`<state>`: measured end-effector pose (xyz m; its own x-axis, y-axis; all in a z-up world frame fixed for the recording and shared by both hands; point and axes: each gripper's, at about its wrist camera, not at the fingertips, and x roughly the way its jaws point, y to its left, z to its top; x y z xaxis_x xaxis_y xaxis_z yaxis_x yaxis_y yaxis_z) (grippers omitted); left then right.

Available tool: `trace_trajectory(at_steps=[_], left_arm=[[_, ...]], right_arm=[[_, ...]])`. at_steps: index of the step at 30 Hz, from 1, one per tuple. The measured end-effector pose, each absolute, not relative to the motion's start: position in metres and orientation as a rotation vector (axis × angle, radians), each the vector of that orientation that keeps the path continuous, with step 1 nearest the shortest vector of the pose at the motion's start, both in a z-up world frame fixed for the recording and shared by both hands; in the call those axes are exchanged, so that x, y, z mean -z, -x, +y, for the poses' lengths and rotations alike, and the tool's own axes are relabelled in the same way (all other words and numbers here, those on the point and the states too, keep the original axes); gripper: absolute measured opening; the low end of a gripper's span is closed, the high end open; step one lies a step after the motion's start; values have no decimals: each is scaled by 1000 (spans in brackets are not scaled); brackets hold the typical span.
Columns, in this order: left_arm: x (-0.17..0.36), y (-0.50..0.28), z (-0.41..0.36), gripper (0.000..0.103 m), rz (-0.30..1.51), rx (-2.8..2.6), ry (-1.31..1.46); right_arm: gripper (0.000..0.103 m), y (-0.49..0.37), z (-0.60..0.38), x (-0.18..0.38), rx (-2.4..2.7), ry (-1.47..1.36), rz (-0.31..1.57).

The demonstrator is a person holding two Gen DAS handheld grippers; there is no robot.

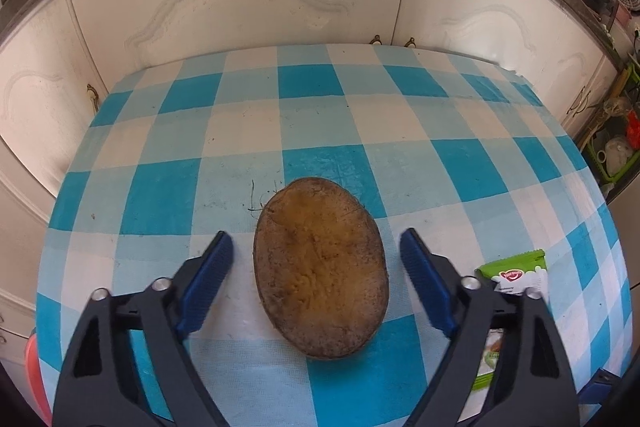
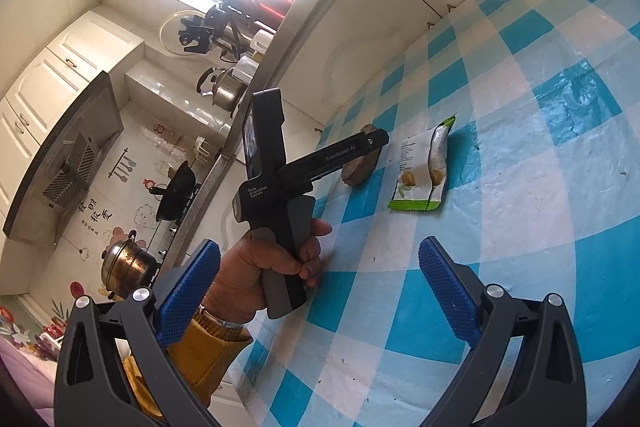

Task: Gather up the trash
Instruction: 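Close the left tool on the brown lump and lift it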

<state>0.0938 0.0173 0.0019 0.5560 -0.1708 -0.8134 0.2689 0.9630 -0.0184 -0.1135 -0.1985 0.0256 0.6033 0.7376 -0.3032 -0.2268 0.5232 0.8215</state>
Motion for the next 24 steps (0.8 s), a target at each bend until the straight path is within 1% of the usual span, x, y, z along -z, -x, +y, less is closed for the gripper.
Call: trace_trajectory(at_steps=[1,4,8,10,16,24], left_arm=[[-2,-94,17,79,945,259,-114],[-3,-93,17,69,936,253,-121],[-4,-91,17,66,930,260,-117],[-4,-90,17,62,925,272,-120],[-4,-89,18,62,924,279,-109],[-6,-87,25,62,909,276,-74]], right_arm=[[98,113,-197,-26,-634,-818,710],[98,112,-195,-26,-621,-802,724],[98,108,-194,-23,-605,-800,750],[98,107,-194,-23,-597,-796,752],[98,100,-191,-21,-546,-745,801],[98,76,-189,-27,-367,-534,868]])
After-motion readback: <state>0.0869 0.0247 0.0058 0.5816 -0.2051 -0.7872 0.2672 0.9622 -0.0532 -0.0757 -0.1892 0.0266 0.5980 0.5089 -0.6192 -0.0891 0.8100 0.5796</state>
